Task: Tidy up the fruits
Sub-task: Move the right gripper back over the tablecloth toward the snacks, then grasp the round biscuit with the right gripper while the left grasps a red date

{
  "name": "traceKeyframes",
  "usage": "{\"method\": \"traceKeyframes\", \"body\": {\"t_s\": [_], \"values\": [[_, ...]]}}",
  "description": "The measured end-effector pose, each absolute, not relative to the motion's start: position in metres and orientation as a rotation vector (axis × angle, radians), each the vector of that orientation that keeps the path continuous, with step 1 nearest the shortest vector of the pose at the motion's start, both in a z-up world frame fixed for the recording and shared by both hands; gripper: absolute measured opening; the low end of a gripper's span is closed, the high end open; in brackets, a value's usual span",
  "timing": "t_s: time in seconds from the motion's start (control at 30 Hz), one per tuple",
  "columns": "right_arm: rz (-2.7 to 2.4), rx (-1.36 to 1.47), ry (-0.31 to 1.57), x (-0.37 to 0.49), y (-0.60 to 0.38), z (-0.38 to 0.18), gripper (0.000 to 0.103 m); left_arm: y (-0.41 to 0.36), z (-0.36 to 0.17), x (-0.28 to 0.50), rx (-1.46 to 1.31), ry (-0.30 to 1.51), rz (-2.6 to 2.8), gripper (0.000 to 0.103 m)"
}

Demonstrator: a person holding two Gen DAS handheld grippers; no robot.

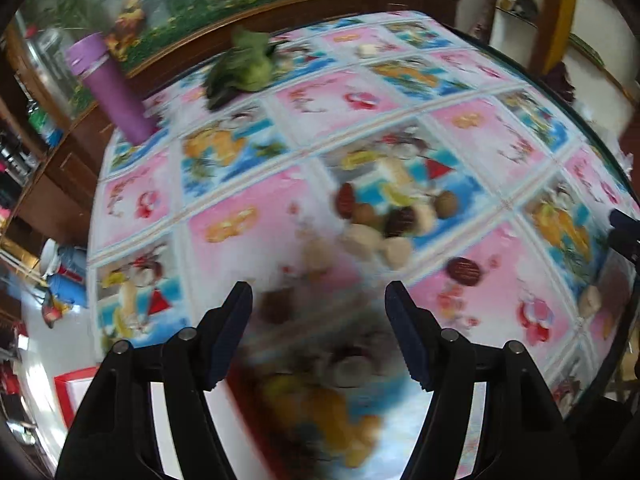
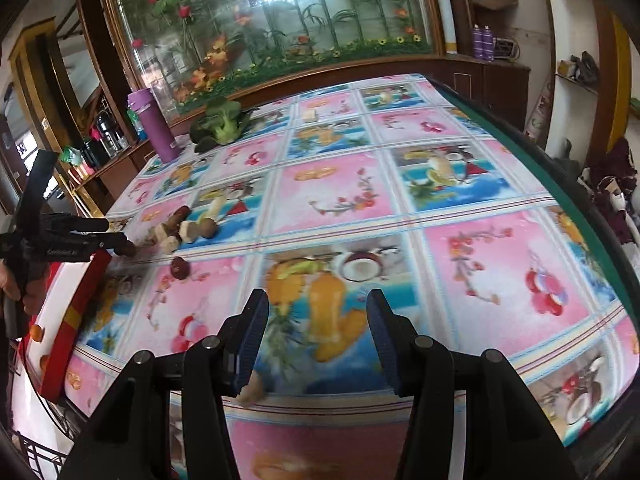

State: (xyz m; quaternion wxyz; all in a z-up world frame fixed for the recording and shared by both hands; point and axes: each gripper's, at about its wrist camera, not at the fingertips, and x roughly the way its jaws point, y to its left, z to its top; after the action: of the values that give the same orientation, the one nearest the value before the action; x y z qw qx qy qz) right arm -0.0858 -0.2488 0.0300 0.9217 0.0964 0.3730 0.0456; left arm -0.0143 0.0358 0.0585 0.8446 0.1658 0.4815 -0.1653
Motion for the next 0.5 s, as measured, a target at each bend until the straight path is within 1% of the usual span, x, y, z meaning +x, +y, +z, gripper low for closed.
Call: {"method": "traceKeyframes", "body": {"t_s": [0.17,0.27,0.5], "values": [[0.130,0.165,0.804,-0.096,-0.260,0.024,0.051,-0.006,0.049,-0.046,0.315,1.013,-0.453,0.070],[0.144,0.182,0.811,-0.098,-0.264,0.021,0.051,-0.019,0.046,-0.049,0.294,1.012,-0.443,0.070],[0.228,0.211,0.839,-0.090,-0.256,0.017,0.050,-0.009,0.044,-0.045,0.124,1.048,-0.350,0.070]]}}
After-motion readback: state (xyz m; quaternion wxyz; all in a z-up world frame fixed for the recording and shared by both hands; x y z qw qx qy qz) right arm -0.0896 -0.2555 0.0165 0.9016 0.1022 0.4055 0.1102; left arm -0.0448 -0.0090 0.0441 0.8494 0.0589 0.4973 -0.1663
